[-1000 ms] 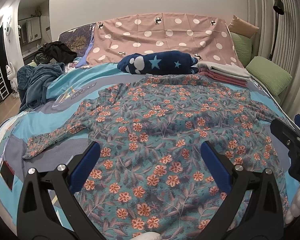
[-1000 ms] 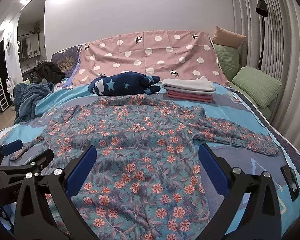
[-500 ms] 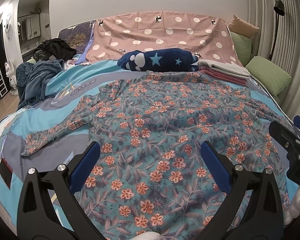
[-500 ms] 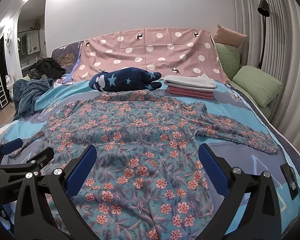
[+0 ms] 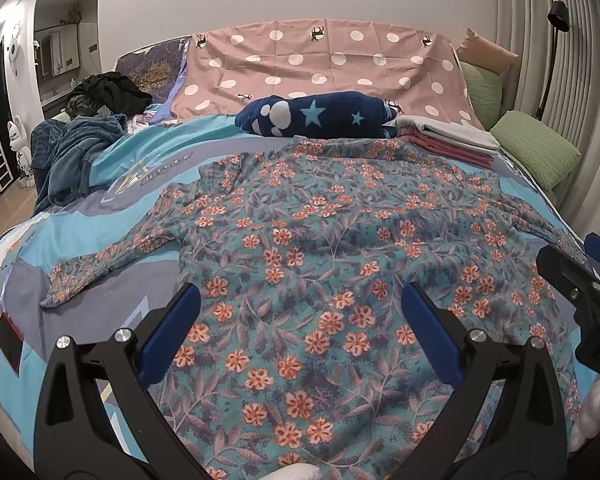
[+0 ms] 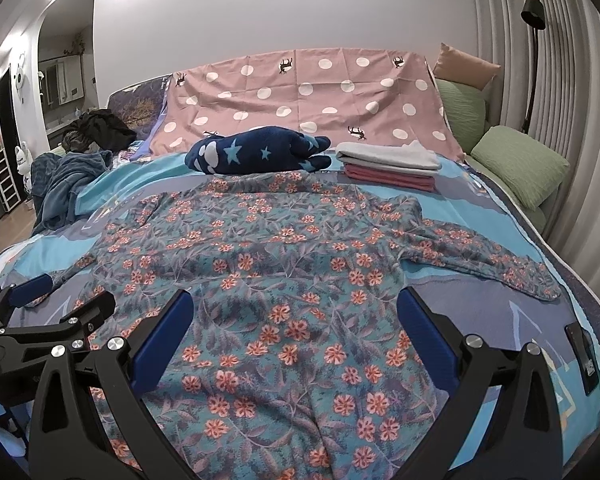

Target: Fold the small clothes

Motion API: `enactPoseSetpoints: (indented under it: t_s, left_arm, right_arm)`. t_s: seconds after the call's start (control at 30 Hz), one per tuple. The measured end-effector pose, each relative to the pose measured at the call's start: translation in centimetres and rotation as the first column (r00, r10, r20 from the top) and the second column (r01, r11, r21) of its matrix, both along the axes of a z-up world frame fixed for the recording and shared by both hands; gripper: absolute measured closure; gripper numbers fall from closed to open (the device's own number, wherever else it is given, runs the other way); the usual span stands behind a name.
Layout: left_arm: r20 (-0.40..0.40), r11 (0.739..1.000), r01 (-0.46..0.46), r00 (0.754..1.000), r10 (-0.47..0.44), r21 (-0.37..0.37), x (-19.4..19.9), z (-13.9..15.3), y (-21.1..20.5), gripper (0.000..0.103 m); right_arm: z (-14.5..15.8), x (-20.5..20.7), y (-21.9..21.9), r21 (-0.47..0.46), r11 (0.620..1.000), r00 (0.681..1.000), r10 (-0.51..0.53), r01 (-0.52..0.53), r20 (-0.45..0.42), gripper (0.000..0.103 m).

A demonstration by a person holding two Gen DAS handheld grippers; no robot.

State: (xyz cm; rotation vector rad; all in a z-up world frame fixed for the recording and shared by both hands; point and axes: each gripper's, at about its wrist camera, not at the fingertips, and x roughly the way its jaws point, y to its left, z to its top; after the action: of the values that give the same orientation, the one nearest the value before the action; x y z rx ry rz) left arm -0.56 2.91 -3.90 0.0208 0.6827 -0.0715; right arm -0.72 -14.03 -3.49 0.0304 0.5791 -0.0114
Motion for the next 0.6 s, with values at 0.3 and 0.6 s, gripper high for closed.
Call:
enactPoseSetpoints:
  t_s: [0.3, 0.6]
  left_arm:
    - [0.002, 1.0, -0.001, 1.0, 0.001, -0.016, -0.39, -0.2, 0.41, 0.002]
    - [-0.006, 1.0, -0.002, 1.0, 0.002, -0.019, -0.38, -0.25, 0.73, 0.002]
  right_arm:
    - [-0.17, -0.03, 0.23, -0.002, 1.0, 1.0, 0.004, -0.004, -0.011, 0.001]
    - [-0.42, 0.04, 0.35, -0.002, 1.0, 1.0, 0.003, -0.003, -0.024, 0.001]
